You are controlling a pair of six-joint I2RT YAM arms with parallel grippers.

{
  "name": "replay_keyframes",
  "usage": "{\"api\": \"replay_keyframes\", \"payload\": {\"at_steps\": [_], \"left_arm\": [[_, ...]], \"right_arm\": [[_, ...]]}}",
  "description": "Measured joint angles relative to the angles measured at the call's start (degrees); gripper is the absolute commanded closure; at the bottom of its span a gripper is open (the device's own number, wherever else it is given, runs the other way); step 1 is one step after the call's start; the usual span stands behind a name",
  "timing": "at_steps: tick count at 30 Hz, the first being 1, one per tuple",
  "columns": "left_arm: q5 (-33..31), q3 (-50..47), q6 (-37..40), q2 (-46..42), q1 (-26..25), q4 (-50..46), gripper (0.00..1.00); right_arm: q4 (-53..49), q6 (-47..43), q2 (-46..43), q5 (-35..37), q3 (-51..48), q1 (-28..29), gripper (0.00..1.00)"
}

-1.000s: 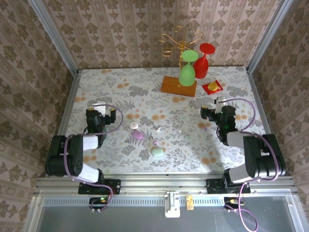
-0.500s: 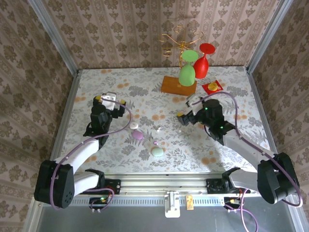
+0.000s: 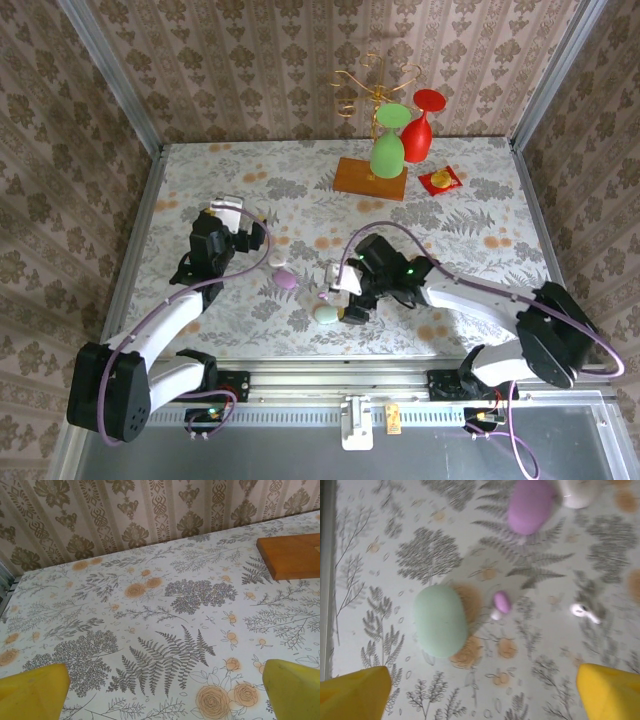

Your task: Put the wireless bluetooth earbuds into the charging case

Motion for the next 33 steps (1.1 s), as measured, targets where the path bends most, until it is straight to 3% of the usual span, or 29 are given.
{"api": "replay_keyframes", "payload": {"at_steps": [6,14,33], "left_arm": [[0.46,0.00,-0.35,0.00,0.28,-1.01,0.00],[0.46,0.00,-0.31,0.00,0.35,-2.78,0.00],[0.48,0.00,-0.11,0.00,0.35,-2.95,0.00]], "right_arm": [[-0.76,-1.53,7.54,0.92,2.69,3.45,0.24],[-1.97,-3.08,14.19,2.14,6.75,4.35,0.29],[-4.04,-4.04,18.08,2.36,9.16,5.46,0.58]]}}
